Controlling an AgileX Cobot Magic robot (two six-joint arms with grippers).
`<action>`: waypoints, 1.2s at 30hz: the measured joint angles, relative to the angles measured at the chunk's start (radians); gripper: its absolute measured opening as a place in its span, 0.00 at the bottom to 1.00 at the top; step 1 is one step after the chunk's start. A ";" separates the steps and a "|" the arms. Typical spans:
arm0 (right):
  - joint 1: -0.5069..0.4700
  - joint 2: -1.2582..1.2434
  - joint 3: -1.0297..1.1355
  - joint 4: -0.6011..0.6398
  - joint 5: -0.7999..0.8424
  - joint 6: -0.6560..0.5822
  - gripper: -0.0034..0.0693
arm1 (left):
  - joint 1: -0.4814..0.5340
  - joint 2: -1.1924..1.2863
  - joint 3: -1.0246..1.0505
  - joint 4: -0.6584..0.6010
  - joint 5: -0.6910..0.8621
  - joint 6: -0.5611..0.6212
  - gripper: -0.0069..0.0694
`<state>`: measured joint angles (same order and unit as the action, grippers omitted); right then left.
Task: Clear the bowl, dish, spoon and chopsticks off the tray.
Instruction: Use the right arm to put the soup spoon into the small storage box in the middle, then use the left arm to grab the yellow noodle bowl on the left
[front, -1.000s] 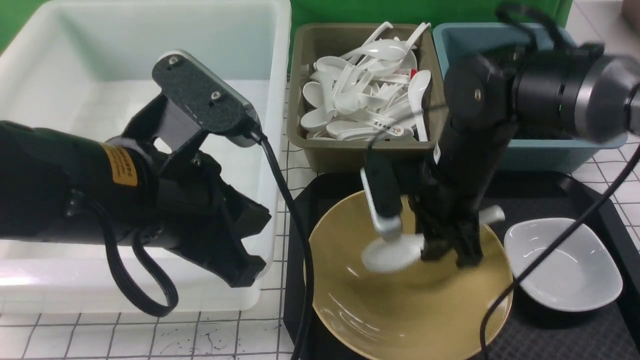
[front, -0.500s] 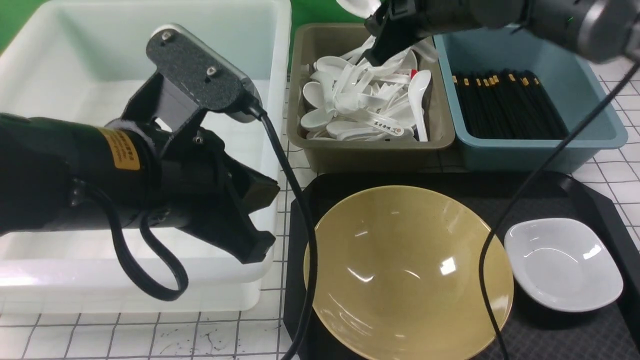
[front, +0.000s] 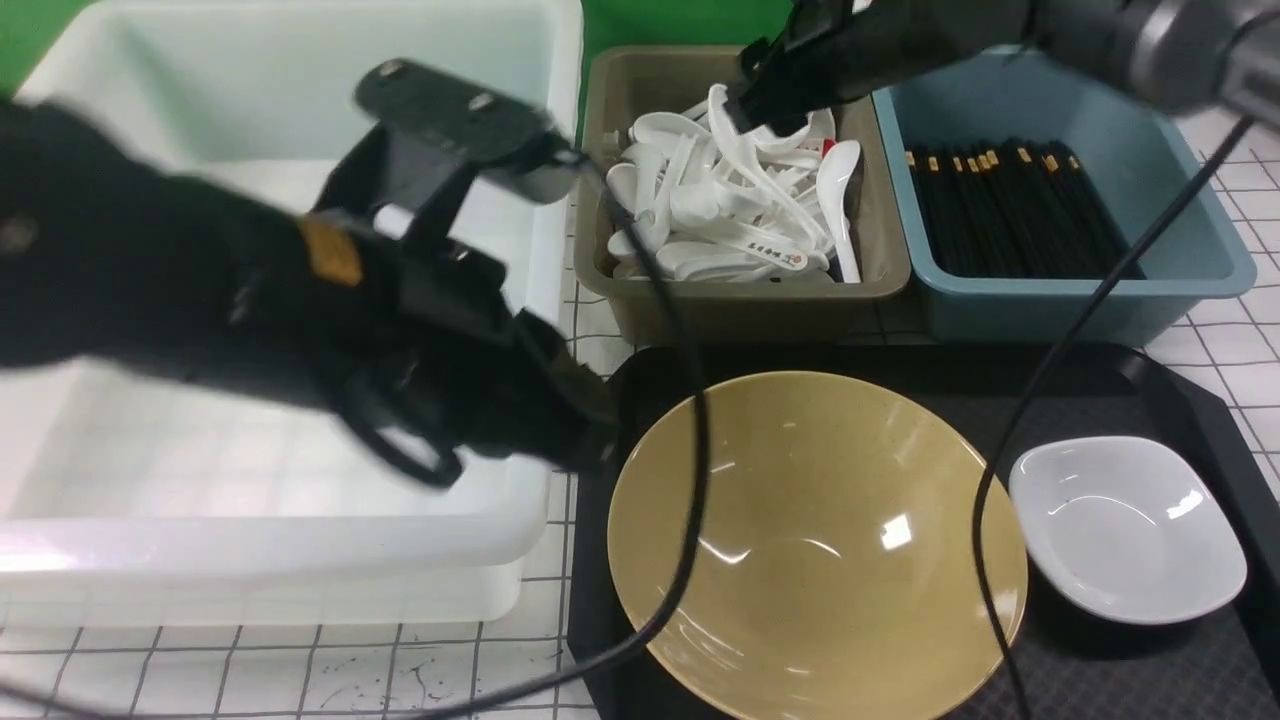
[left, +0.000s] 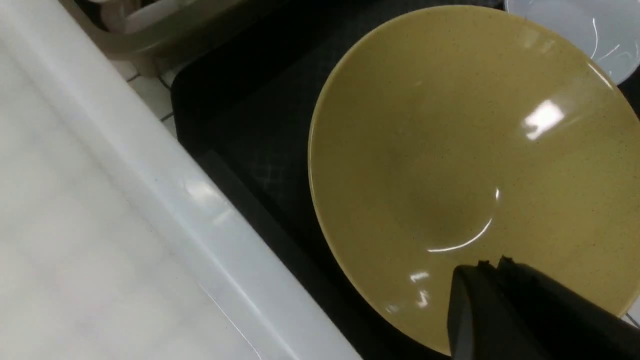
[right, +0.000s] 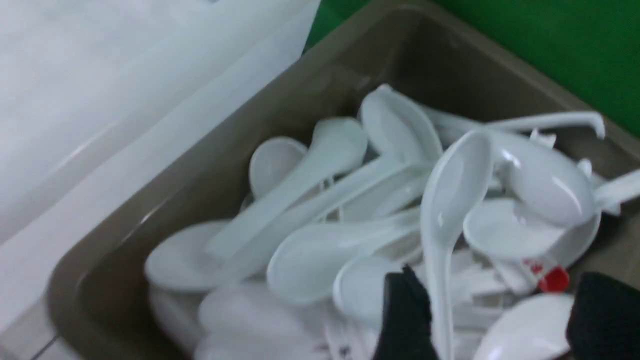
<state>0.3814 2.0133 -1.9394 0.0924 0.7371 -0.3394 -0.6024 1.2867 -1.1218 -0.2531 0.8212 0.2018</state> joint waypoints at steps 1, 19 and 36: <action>0.000 -0.027 -0.020 0.000 0.077 0.000 0.62 | 0.000 0.038 -0.051 0.010 0.037 0.000 0.08; 0.070 -0.568 0.420 0.018 0.515 -0.034 0.10 | -0.001 0.691 -0.576 0.067 0.232 0.179 0.72; 0.072 -0.679 0.537 0.019 0.517 -0.034 0.10 | -0.041 0.802 -0.601 0.064 0.281 0.120 0.21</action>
<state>0.4533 1.3345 -1.4025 0.1115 1.2542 -0.3738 -0.6430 2.0887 -1.7228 -0.1896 1.1023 0.3217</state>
